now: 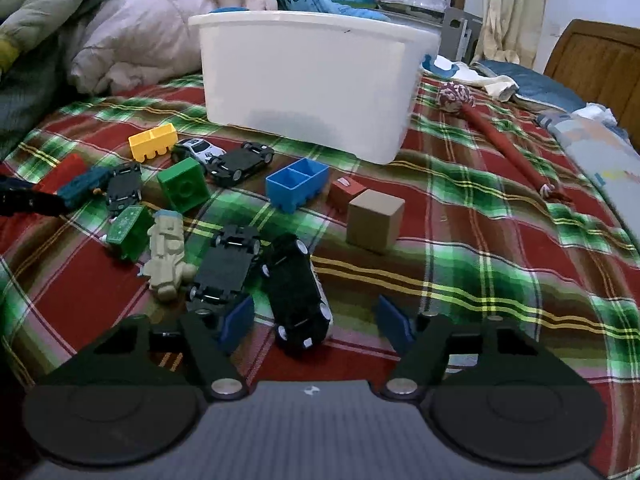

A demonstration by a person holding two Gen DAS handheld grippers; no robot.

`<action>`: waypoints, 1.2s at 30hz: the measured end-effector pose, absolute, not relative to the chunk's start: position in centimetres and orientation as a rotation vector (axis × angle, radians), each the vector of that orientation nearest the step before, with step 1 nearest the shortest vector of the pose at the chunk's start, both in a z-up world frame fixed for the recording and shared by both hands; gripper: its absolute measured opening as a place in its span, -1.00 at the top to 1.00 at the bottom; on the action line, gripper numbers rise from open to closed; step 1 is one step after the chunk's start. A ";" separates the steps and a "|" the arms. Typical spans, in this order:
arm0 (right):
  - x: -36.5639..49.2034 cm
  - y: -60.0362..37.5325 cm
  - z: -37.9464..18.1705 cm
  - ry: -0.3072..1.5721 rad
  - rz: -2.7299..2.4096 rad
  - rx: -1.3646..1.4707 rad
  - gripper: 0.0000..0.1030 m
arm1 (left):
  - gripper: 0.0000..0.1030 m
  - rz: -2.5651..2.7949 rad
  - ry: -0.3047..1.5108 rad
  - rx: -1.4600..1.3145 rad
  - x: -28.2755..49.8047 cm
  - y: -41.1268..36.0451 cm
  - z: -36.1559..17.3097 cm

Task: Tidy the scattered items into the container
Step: 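Grasp the red building block with the left gripper while the right gripper grasps the black toy car, then carry the red block and black car to the white bin and release both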

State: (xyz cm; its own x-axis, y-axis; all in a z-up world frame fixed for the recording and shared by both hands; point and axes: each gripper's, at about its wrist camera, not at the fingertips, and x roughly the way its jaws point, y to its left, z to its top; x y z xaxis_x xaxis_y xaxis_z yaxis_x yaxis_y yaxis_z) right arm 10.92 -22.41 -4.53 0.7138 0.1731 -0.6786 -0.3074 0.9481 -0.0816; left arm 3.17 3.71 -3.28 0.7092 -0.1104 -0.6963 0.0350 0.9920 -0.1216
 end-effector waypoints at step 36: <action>11.0 -22.0 -4.6 0.725 0.253 -0.198 -0.06 | 0.44 -0.079 0.793 -0.081 3.0 4.2 -3.7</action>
